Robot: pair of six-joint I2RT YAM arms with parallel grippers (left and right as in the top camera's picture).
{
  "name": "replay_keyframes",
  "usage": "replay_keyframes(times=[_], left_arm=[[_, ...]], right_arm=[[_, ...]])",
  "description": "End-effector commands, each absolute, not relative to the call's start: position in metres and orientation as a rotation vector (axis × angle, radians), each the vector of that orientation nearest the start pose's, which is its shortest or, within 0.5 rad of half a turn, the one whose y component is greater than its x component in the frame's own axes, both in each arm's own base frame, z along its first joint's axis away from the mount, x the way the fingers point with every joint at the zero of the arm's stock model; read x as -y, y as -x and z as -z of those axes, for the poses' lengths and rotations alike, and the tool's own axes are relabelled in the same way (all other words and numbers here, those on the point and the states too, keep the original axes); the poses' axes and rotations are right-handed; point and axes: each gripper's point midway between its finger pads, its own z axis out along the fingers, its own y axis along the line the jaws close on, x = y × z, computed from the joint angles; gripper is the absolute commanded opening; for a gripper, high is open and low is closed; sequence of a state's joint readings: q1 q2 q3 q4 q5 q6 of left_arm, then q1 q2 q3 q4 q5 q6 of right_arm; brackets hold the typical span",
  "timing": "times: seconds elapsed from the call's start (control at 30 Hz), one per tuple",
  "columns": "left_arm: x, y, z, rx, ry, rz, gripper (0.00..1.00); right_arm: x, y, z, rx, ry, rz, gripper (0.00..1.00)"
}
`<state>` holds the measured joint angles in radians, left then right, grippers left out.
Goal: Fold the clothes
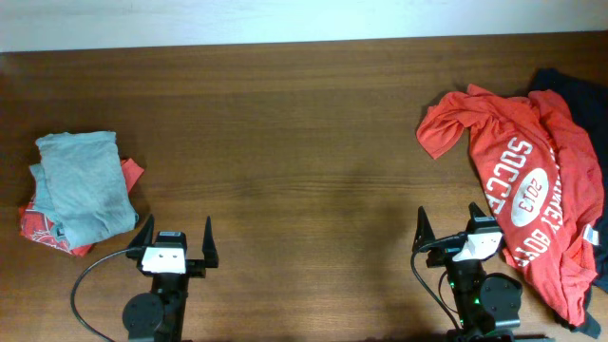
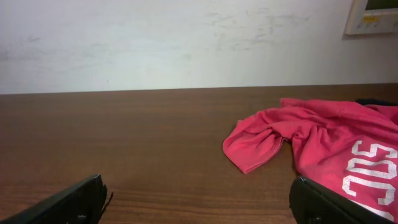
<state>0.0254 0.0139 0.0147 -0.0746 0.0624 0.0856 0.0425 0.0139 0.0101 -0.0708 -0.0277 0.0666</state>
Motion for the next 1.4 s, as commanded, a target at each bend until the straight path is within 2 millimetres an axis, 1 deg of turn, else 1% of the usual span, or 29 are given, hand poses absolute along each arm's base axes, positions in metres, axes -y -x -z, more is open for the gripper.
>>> replay_keyframes(times=[0.0,1.3,1.37], left_arm=[[0.004,-0.2462,-0.1565,-1.648,-0.092,-0.036,0.99],[0.0044,-0.2462,-0.1566,-1.647,-0.094,-0.034,0.99],[0.0045,-0.2462,-0.1563,-1.648,-0.094,-0.033,0.99]], right_arm=[[-0.0164,-0.2457,-0.1562,-1.648,0.013,-0.109,0.99],[-0.0166,-0.2457,-0.1561,-1.649,0.014,-0.11,0.99],[-0.0221,-0.2452,-0.1574,-1.644,0.038,-0.136,0.99]])
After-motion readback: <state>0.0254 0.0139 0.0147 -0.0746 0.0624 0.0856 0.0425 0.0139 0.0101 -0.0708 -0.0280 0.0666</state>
